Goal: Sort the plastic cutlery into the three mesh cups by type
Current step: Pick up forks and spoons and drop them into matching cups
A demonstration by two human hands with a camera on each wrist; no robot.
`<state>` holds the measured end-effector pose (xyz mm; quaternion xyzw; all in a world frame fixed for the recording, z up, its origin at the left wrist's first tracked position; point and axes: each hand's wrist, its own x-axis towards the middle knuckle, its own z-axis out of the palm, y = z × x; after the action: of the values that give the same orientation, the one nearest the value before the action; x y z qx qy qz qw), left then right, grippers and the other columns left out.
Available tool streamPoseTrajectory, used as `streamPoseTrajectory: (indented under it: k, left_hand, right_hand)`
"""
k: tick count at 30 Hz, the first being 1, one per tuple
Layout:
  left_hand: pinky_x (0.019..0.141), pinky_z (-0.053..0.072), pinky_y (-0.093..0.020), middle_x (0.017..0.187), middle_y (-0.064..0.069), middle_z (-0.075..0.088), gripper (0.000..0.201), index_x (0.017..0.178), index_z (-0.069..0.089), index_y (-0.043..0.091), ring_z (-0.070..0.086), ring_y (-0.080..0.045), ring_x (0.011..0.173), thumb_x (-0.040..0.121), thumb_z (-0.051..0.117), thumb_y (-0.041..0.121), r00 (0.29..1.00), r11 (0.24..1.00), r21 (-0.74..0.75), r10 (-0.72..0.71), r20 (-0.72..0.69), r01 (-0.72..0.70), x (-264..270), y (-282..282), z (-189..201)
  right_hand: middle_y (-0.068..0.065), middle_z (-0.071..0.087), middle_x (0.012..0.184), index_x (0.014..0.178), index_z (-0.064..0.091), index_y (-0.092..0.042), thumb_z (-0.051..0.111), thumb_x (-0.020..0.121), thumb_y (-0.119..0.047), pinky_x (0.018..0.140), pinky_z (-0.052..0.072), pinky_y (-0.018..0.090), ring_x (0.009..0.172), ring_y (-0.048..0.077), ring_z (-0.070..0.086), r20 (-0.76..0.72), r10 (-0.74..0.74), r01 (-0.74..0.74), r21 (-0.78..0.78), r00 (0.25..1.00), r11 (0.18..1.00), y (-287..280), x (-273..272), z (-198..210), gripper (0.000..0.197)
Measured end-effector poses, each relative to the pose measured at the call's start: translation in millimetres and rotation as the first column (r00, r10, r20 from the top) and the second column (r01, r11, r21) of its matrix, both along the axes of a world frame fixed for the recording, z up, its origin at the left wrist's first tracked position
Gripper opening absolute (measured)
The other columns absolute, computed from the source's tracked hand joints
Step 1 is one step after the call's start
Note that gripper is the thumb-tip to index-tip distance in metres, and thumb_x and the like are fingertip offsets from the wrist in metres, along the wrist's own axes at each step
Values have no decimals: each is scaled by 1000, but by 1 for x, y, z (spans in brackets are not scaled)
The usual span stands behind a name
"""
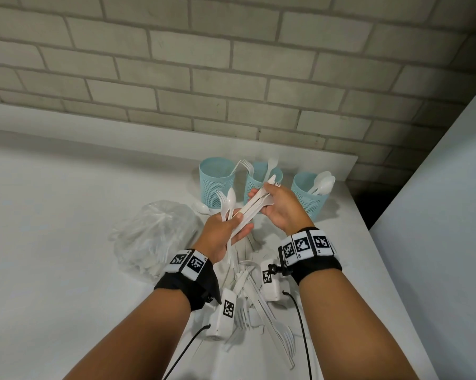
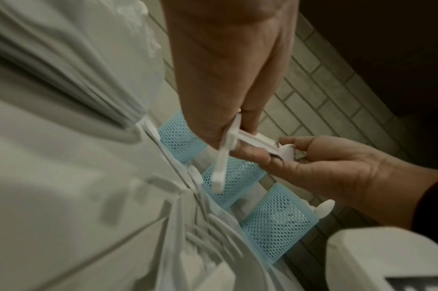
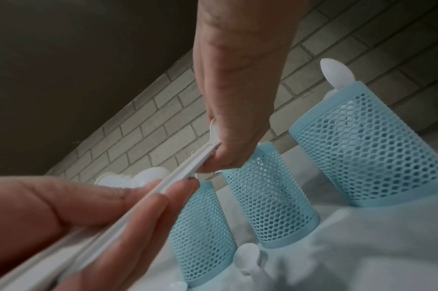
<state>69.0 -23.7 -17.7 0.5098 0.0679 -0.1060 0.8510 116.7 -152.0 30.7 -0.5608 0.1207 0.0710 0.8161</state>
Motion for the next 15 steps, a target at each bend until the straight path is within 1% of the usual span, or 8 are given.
streamPoseTrajectory:
  k: [2,5,7,9,10,12,13,15]
  left_hand:
    - [74,58,-26,92,-11,68,16,106,61,6,67,-24,81,95,49,5,1000,1000,6,-5,-13,6,-1,0,-1]
    - [76,55,-32,82,-9,72,17,99,65,9,66,-25,80,97,48,8,1000,999,46,-25,-1,25,1,-1,1]
    - [79,52,-32,82,-5,73,19,98,66,10,66,-22,82,97,47,10,1000,997,73,-31,3,31,3,0,2]
    - [81,53,-30,84,-3,73,19,103,64,8,68,-16,81,97,46,10,1000,997,73,-30,-8,31,4,1,2]
    - [82,53,-32,84,-3,73,21,108,63,5,68,-17,81,98,46,10,999,998,59,-34,-3,34,4,2,2]
    - [77,54,-32,85,-6,72,22,111,60,2,69,-21,79,98,45,9,999,998,38,-47,9,46,2,1,4]
    - [74,56,-31,87,-7,71,20,109,60,5,70,-20,75,99,44,10,999,998,40,-53,10,52,1,0,5]
    - [64,56,-23,89,-6,69,16,104,59,12,70,-14,66,99,43,12,998,995,79,-56,11,55,-3,-3,9]
  right_hand:
    - [14,60,80,100,47,-5,36,98,-2,84,50,46,72,21,64,5,-17,17,-32,1000,999,1,0,1,11]
    - [11,65,75,95,51,-7,38,96,-1,69,53,37,58,14,68,50,-76,80,-83,996,993,0,1,-1,15]
    - [13,68,80,97,52,-6,39,96,-3,62,54,31,57,12,68,72,-95,101,-80,993,992,0,1,-1,14]
    - [19,68,89,101,54,-3,40,96,-3,54,54,26,58,14,68,73,-114,117,-47,991,992,0,0,-1,15]
    - [20,68,89,103,55,-1,41,95,-2,52,54,25,57,15,67,69,-135,137,-16,988,990,1,0,0,16]
    - [17,69,78,106,55,3,45,93,3,49,54,24,55,16,68,59,-202,196,97,978,976,2,-2,0,17]
    - [16,67,76,106,54,3,46,91,6,49,54,23,56,16,69,59,-234,222,153,971,963,2,-2,0,17]
    - [17,64,80,104,52,3,47,91,8,49,53,22,61,18,68,66,-255,238,198,965,951,4,-5,0,15]
